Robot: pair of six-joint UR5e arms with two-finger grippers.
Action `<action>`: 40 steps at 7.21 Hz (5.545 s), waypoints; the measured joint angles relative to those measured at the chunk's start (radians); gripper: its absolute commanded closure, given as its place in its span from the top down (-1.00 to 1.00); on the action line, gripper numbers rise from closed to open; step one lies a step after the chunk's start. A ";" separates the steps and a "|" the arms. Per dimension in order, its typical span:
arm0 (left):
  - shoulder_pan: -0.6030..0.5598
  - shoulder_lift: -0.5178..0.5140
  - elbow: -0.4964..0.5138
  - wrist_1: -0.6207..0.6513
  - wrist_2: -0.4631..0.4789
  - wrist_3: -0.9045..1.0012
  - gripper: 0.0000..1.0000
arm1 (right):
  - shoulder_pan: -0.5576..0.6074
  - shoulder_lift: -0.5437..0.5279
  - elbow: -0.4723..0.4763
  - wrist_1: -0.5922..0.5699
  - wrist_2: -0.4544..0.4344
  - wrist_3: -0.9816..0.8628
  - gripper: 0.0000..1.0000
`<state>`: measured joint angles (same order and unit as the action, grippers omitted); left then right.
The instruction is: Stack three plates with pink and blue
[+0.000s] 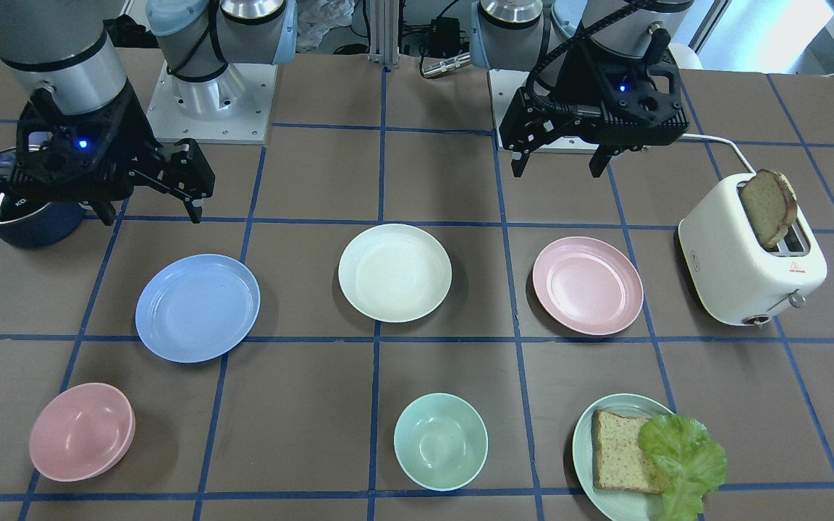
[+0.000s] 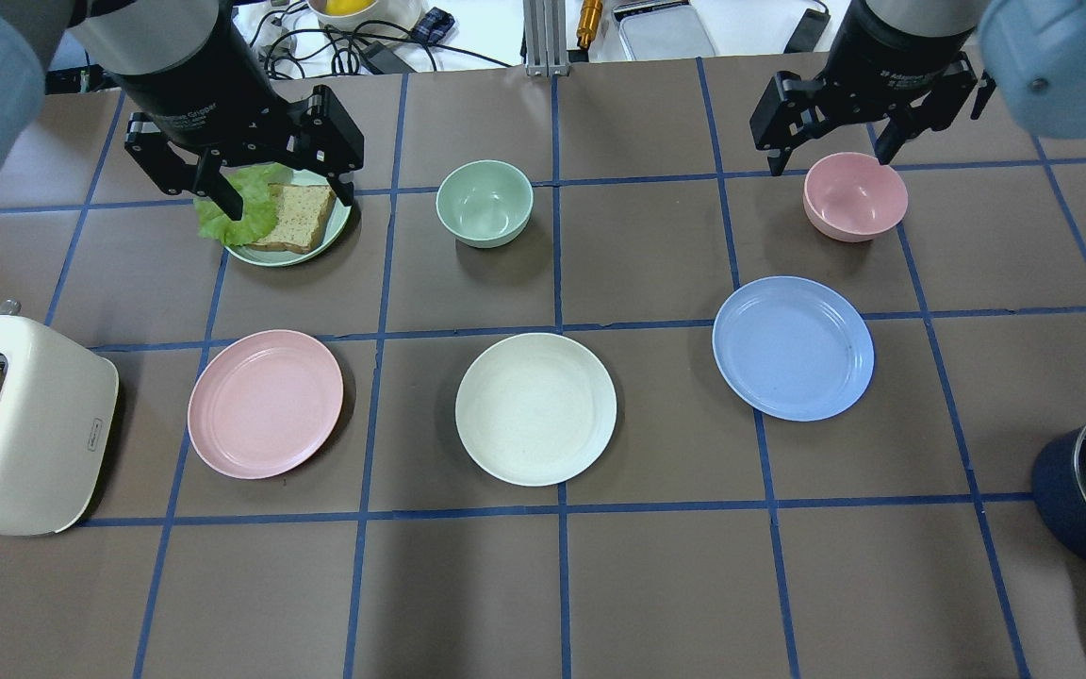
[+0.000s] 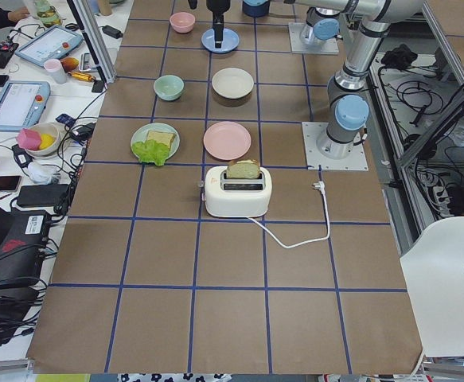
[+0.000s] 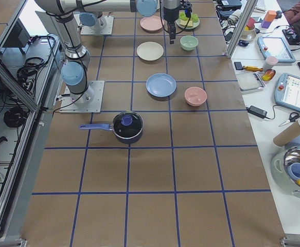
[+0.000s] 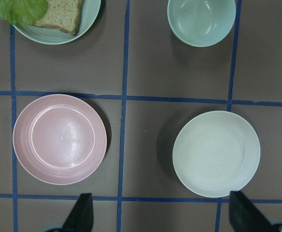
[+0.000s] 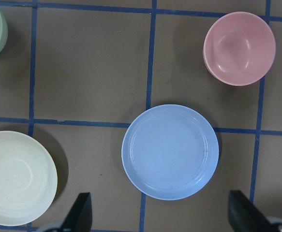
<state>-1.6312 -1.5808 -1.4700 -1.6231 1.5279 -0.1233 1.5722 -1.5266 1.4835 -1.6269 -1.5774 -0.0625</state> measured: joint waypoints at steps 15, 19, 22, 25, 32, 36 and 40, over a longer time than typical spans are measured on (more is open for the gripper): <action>0.027 -0.185 -0.599 0.604 0.134 0.124 0.55 | -0.053 0.081 -0.011 0.018 0.000 -0.010 1.00; 0.078 -0.218 -0.640 0.649 0.133 0.143 -1.00 | -0.223 0.093 0.332 -0.322 -0.005 -0.083 0.99; 0.077 -0.218 -0.647 0.661 0.134 0.146 -1.00 | -0.276 0.144 0.526 -0.584 -0.001 -0.119 0.88; 0.052 -0.176 -0.644 0.677 0.136 0.142 -1.00 | -0.309 0.195 0.579 -0.630 0.005 -0.141 0.81; -0.381 -0.226 -0.342 0.512 0.140 -0.181 -1.00 | -0.302 0.191 0.593 -0.631 0.003 -0.146 0.60; -0.527 -0.344 -0.251 0.491 0.069 -0.247 -1.00 | -0.307 0.197 0.598 -0.630 0.004 -0.146 0.16; -0.549 -0.400 -0.236 0.508 0.069 -0.247 1.00 | -0.310 0.226 0.595 -0.634 0.000 -0.147 -0.56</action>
<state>-2.1805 -1.9803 -1.7063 -1.1152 1.5967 -0.3698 1.2618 -1.3003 2.0781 -2.2613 -1.5778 -0.2098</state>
